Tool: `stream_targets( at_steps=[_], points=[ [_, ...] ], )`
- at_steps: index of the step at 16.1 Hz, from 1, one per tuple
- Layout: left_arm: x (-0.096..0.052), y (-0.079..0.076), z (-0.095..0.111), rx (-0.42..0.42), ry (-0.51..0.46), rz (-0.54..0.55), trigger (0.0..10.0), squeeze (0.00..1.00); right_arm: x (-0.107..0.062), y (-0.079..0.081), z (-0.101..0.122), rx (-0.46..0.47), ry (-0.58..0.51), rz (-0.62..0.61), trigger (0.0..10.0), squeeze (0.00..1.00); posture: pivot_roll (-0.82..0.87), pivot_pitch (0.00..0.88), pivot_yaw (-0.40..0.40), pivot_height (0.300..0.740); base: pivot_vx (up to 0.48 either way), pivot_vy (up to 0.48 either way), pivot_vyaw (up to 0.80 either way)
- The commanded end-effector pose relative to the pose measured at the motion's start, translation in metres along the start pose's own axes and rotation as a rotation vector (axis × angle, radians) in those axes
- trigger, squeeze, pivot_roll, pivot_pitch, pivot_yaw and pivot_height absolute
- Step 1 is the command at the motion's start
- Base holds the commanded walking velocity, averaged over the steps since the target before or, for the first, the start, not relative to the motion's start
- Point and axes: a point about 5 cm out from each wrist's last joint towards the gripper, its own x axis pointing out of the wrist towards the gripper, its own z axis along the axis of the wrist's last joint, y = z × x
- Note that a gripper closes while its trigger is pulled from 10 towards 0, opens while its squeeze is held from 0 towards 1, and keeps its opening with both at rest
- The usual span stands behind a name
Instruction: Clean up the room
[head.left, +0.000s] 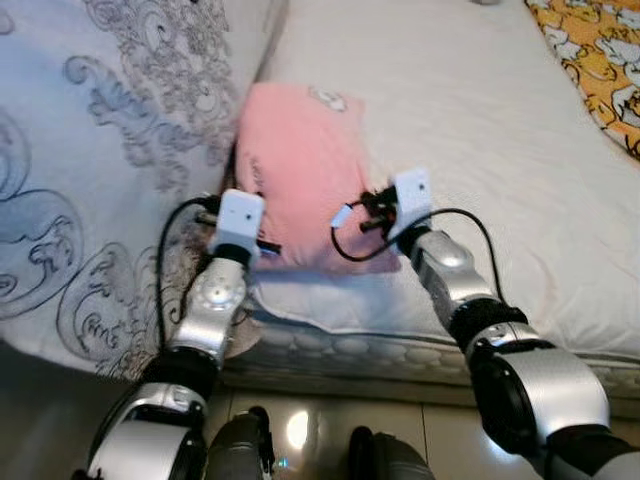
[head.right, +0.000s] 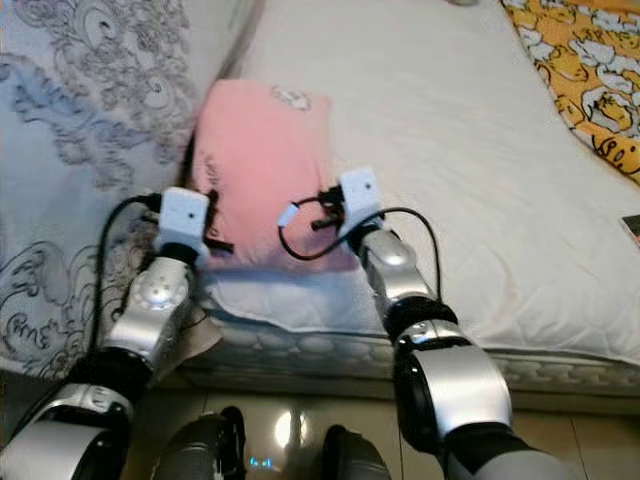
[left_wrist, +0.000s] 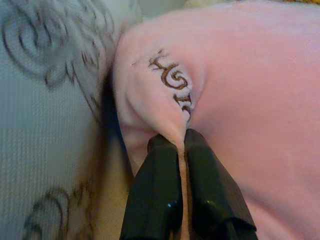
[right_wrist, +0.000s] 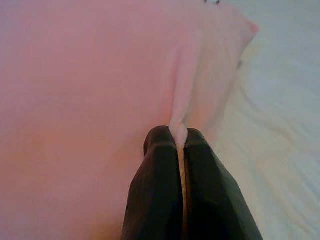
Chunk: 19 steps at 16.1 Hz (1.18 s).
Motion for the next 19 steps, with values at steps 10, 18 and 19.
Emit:
stream_targets(
  at_steps=[10,18,19],
  points=[
    [0.013,0.01,0.014,0.028,-0.027,-0.088,10.0,1.0,0.0,0.0,0.001,0.083,-0.043,-0.163,10.0,1.0,0.07,0.184,-0.077,0.74,0.0,0.0,0.0],
    [0.012,0.036,0.027,0.08,-0.068,-0.138,10.0,1.0,-0.015,0.006,0.0,0.074,-0.15,-0.211,10.0,1.0,0.05,0.163,-0.074,0.74,0.0,0.0,0.0],
    [0.011,0.04,0.026,0.092,-0.06,-0.141,10.0,1.0,-0.017,0.006,-0.001,0.073,-0.155,-0.216,10.0,1.0,0.05,0.161,-0.073,0.74,0.0,0.0,0.0]
  ],
)
